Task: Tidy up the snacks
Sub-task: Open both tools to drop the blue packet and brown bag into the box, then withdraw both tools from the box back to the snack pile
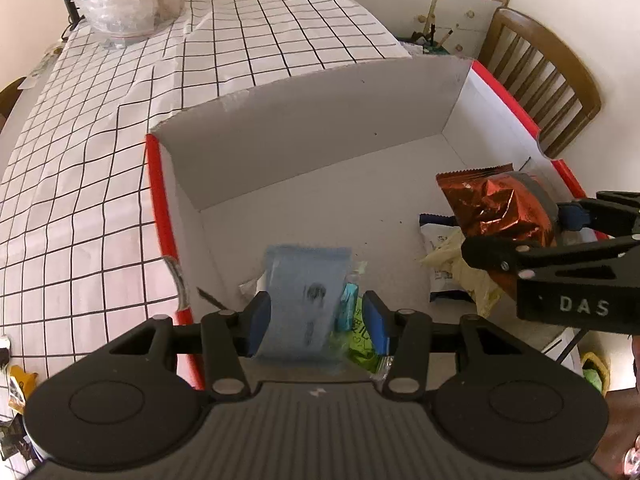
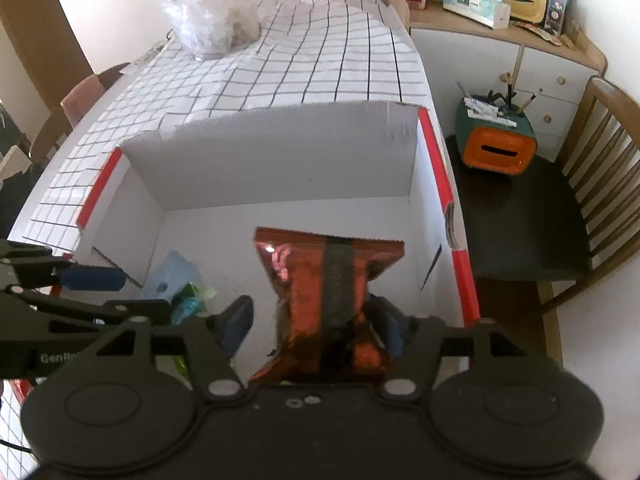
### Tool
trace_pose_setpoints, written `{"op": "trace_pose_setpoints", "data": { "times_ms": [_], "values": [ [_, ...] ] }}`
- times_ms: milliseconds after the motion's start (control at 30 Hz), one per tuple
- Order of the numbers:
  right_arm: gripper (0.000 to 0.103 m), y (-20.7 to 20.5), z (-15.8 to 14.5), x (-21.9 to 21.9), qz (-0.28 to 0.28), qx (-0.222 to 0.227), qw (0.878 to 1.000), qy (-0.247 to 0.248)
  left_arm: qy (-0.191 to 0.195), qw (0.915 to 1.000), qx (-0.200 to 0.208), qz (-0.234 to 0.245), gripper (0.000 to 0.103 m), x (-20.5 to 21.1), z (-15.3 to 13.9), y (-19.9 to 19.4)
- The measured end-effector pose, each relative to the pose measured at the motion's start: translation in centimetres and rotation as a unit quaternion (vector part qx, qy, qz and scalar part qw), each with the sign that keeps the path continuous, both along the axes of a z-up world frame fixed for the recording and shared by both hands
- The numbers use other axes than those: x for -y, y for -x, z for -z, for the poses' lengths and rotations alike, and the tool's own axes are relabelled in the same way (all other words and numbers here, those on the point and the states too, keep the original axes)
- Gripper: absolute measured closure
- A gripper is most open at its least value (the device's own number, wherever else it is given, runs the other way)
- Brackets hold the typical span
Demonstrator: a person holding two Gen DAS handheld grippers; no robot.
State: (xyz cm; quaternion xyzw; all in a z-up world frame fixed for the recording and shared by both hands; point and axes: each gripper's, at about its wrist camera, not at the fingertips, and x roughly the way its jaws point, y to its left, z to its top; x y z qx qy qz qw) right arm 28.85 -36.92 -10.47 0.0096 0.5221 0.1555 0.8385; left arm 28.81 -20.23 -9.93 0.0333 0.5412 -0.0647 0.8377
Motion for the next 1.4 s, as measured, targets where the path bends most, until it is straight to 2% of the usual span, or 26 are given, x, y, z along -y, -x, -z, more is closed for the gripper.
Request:
{"op": "trace_pose_setpoints", "data": {
  "times_ms": [100,433,733,1033,1133,1400],
  "values": [
    [0.028,0.6,-0.8,0.0,-0.003,0.006,1.000,-0.005,0.010,0.9999,0.009,-0.003,0.046,-0.6,-0.7,0.7],
    [0.020,3.5,-4.4,-0.6,-0.016,0.034,0.999,-0.029,0.042,0.9980,0.047,-0.001,0.044,-2.7,-3.7,4.0],
    [0.003,6.5,-7.9,-2.9,-0.028,0.065,0.996,-0.050,0.065,0.9937,0.091,-0.004,0.035,-6.2,-6.7,7.6],
    [0.000,8.9,-9.5,-7.5,-0.044,0.075,0.995,-0.057,0.077,0.9905,0.112,-0.017,0.030,-11.7,-8.2,10.2],
    [0.000,9.5,-9.6,-9.8,-0.052,0.074,0.995,-0.051,0.073,0.9901,0.118,-0.023,0.026,-14.0,-8.4,11.0],
    [0.000,11.0,-8.6,-16.2,-0.069,0.060,0.994,-0.054,0.065,0.9901,0.115,-0.047,0.025,-21.8,-8.3,12.2]
  ]
}}
